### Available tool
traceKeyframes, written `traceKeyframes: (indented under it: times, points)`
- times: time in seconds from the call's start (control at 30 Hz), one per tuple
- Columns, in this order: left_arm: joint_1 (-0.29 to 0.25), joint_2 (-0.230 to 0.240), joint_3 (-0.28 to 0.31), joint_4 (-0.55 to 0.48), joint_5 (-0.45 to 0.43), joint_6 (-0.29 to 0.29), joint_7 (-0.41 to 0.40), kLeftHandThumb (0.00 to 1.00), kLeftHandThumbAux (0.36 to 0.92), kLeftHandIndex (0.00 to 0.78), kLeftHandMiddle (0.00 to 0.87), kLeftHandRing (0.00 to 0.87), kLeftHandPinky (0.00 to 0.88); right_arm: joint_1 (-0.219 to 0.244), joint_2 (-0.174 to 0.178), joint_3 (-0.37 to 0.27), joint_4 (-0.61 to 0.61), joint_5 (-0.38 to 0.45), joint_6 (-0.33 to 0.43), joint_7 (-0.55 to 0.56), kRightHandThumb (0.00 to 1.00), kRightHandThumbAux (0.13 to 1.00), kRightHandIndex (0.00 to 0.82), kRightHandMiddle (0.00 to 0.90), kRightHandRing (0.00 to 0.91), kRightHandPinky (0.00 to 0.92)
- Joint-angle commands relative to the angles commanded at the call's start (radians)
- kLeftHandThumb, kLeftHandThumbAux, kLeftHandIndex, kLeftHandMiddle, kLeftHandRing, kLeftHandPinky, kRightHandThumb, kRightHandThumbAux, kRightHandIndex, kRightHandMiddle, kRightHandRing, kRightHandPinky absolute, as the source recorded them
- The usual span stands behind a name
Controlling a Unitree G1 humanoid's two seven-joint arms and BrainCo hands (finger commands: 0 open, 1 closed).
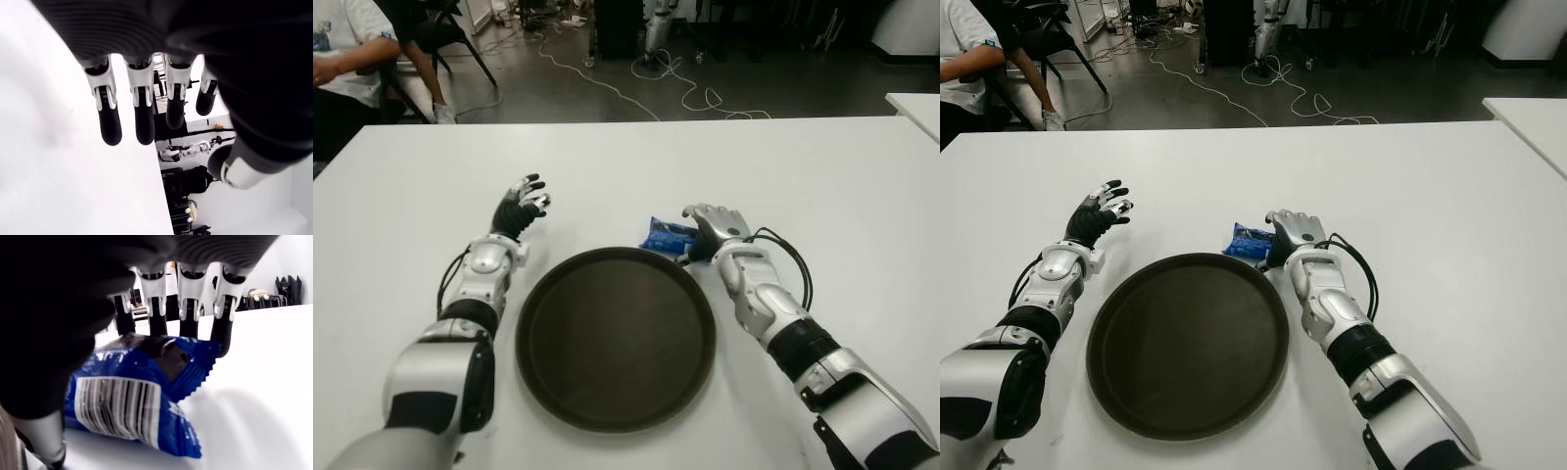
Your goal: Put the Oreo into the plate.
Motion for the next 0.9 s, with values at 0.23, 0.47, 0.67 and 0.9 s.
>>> traceKeyframes:
  times: [0.23,0.47,0.67,0.9]
  points:
    - [0.000,0.000,-0.003,-0.001,0.004,-0.008,0.000,0.213,0.645,0.061,0.147,0.191,0.253,0.000,0.002,-0.003,0.006,0.006,-0.006,-0.004,0.000,0.742,0.225,0.243,0.285,0.341]
    - [0.000,-0.003,0.002,0.000,-0.003,-0.002,-0.002,0.214,0.629,0.059,0.151,0.193,0.256,-0.001,0.007,-0.006,0.027,0.014,-0.031,-0.031,0.000,0.748,0.221,0.244,0.285,0.339]
    - [0.000,-0.002,0.003,0.001,-0.003,-0.005,-0.009,0.214,0.622,0.054,0.150,0.191,0.257,0.000,0.005,0.002,0.036,0.011,-0.053,-0.044,0.000,0.734,0.210,0.230,0.268,0.319]
    - [0.000,-0.002,0.003,0.003,-0.002,-0.005,-0.007,0.216,0.626,0.055,0.151,0.194,0.259,0.008,0.007,0.020,0.038,-0.001,-0.066,-0.058,0.000,0.734,0.214,0.229,0.259,0.300]
